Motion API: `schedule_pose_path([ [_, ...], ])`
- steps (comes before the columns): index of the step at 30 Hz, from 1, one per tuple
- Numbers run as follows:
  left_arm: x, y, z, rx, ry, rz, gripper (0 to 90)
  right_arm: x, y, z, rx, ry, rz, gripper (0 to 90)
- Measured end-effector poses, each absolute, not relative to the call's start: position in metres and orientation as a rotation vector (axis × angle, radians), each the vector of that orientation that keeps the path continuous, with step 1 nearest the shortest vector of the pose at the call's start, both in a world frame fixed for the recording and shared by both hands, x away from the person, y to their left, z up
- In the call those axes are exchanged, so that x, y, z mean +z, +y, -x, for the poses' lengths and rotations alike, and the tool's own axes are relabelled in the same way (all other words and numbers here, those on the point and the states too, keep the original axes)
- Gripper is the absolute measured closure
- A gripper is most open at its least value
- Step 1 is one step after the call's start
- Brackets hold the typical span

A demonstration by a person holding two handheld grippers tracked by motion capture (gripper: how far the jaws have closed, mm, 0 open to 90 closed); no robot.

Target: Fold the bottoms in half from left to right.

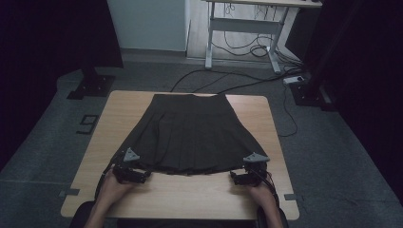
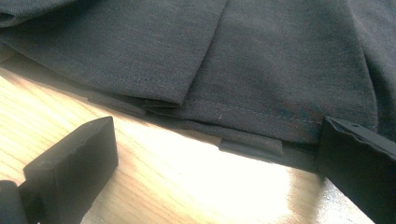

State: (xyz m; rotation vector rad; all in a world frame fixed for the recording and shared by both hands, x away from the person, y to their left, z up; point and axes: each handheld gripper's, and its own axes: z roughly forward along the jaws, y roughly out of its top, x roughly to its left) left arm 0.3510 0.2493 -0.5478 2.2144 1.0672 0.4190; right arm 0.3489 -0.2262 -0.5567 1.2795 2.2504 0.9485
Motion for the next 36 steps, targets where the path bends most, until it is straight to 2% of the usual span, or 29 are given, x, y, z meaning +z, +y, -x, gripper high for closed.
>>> schedule_pose_path([
  [21, -0.547, 0.248, -0.351, 0.423, 1.077, -2.213, 2.3, -0.556, -0.227, -0.349, 0.949, 2.257, -1.274, 0.0],
  [27, -0.536, 0.248, -0.349, 0.438, 1.053, -2.214, 13.0, -0.55, -0.228, -0.347, 0.95, 2.268, -1.281, 5.1],
  [33, -0.515, 0.26, -0.351, 0.527, 1.041, -2.166, 16.0, -0.531, -0.225, -0.343, 1.013, 2.217, -1.26, 8.7],
  [36, -0.511, 0.267, -0.358, 0.559, 1.07, -2.162, 21.4, -0.524, -0.223, -0.346, 1.036, 2.213, -1.28, 13.7],
])
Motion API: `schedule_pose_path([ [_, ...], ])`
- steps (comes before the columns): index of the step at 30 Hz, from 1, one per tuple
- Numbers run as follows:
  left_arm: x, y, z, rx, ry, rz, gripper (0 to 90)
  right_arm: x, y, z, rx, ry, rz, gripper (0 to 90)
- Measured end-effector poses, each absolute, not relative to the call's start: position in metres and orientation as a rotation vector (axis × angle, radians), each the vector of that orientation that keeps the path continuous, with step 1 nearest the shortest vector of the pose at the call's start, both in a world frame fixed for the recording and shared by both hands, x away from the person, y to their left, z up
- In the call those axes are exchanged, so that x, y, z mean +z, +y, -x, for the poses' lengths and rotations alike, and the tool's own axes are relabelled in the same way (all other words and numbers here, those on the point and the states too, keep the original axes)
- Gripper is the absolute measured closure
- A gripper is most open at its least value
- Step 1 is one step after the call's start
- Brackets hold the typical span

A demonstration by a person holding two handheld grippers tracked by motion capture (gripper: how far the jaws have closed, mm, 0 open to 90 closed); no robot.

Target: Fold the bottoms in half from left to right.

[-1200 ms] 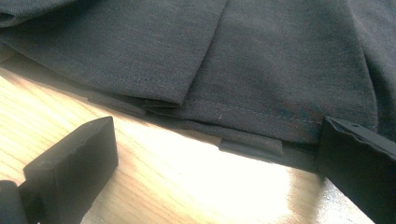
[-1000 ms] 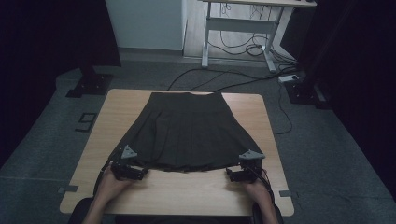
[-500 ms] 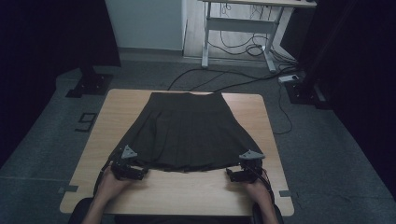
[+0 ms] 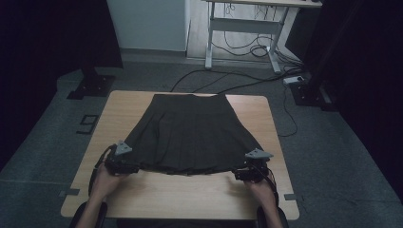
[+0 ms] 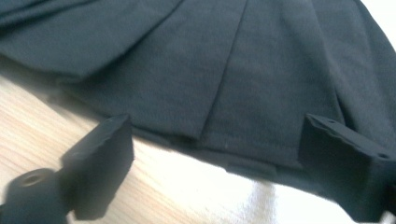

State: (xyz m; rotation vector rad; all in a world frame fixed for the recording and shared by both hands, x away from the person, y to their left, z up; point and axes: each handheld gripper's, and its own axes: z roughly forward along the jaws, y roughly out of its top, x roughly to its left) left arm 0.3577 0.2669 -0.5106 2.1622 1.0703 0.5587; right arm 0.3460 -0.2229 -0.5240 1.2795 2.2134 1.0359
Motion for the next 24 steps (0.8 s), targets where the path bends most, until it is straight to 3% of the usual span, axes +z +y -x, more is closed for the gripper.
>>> schedule_pose_path([
  [8, -0.519, 0.284, -0.397, 0.548, 1.22, -2.099, 41.5, -0.522, -0.216, -0.366, 0.985, 2.209, -1.377, 36.7],
  [11, -0.531, 0.283, -0.4, 0.506, 1.24, -2.151, 48.0, -0.533, -0.216, -0.371, 0.93, 2.232, -1.408, 42.8],
  [19, -0.535, 0.272, -0.392, 0.498, 1.231, -2.153, 60.1, -0.538, -0.214, -0.375, 0.851, 2.227, -1.364, 50.5],
  [24, -0.535, 0.262, -0.381, 0.434, 1.195, -2.165, 60.4, -0.539, -0.226, -0.382, 0.863, 2.22, -1.377, 51.4],
])
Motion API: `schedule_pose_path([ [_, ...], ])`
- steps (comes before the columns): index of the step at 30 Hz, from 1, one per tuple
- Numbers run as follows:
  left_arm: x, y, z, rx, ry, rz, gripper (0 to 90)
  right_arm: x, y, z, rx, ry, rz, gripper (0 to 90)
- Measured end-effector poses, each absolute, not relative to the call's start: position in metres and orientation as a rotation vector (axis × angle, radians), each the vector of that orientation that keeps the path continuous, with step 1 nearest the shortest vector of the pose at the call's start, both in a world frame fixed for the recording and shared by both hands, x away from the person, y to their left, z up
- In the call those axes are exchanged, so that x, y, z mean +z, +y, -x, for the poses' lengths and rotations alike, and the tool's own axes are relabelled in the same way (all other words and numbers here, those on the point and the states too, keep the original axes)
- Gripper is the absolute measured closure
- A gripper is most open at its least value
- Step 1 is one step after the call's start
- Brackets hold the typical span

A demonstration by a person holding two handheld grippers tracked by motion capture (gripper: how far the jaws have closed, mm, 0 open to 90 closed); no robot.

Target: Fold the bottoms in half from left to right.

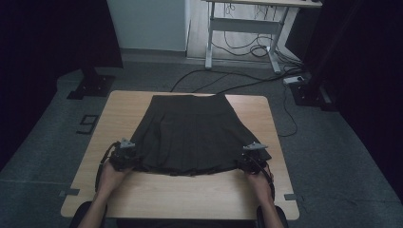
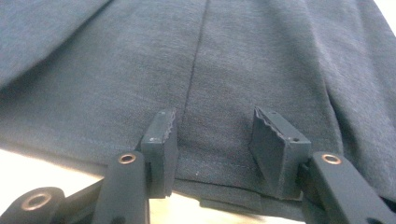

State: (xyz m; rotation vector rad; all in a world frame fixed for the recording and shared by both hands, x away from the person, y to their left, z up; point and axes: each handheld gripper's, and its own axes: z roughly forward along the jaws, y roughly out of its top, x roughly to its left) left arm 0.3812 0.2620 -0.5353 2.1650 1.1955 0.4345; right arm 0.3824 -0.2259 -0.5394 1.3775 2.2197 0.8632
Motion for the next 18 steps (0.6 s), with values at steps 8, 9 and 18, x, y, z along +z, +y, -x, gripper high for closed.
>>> schedule_pose_path([
  [8, -0.534, 0.237, -0.364, 0.378, 1.118, -2.213, 57.8, -0.539, -0.248, -0.402, 0.842, 2.173, -1.43, 52.7],
  [9, -0.534, 0.237, -0.364, 0.378, 1.118, -2.213, 57.3, -0.539, -0.248, -0.402, 0.842, 2.173, -1.43, 52.7],
  [18, -0.536, 0.202, -0.344, 0.341, 0.989, -2.252, 51.5, -0.539, -0.269, -0.43, 0.817, 2.127, -1.488, 53.7],
])
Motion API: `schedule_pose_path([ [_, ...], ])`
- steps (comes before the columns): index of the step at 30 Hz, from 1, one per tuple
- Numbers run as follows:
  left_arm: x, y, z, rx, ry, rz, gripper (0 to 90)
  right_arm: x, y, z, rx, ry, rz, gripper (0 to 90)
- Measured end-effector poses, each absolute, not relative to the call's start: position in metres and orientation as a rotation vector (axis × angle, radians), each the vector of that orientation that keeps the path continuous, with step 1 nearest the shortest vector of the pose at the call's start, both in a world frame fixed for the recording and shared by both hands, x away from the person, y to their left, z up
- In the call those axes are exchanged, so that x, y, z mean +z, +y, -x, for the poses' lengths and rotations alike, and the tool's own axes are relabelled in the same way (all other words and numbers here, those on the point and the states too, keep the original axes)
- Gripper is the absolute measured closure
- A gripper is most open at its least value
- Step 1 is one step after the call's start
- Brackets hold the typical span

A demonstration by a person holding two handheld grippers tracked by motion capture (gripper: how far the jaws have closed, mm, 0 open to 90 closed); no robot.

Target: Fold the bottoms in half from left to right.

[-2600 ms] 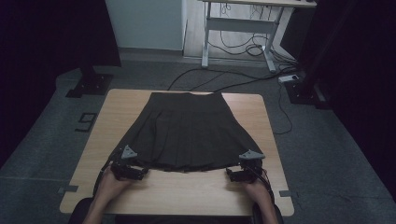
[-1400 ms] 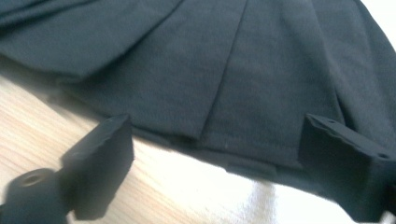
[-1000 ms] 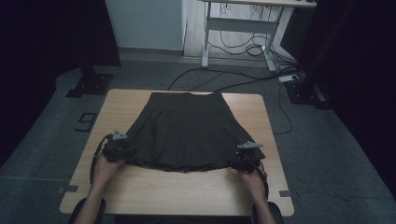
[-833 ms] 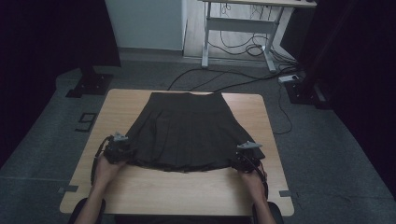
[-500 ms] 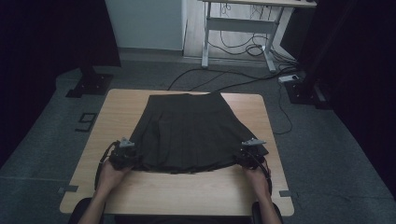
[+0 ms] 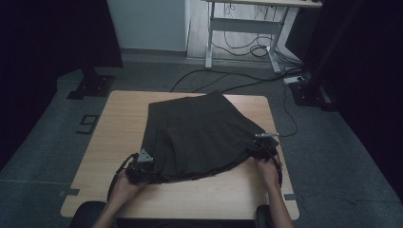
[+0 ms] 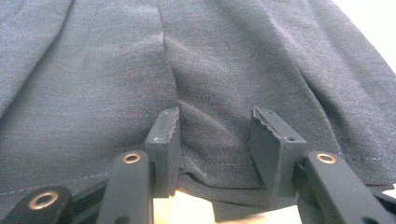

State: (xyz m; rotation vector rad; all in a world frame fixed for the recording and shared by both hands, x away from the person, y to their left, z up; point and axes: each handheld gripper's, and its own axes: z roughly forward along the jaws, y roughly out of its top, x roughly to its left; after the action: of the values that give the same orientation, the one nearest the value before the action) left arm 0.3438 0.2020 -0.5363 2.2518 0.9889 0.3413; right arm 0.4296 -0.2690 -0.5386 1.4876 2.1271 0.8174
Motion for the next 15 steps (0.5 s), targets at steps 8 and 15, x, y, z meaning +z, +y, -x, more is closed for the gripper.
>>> schedule_pose_path([
  [8, -0.523, 0.219, -0.356, 0.275, 0.966, -2.225, 33.9, -0.541, -0.27, -0.424, 0.825, 2.124, -1.468, 27.9],
  [15, -0.484, 0.239, -0.386, 0.426, 0.991, -2.122, 34.2, -0.52, -0.256, -0.427, 0.905, 2.131, -1.44, 18.8],
])
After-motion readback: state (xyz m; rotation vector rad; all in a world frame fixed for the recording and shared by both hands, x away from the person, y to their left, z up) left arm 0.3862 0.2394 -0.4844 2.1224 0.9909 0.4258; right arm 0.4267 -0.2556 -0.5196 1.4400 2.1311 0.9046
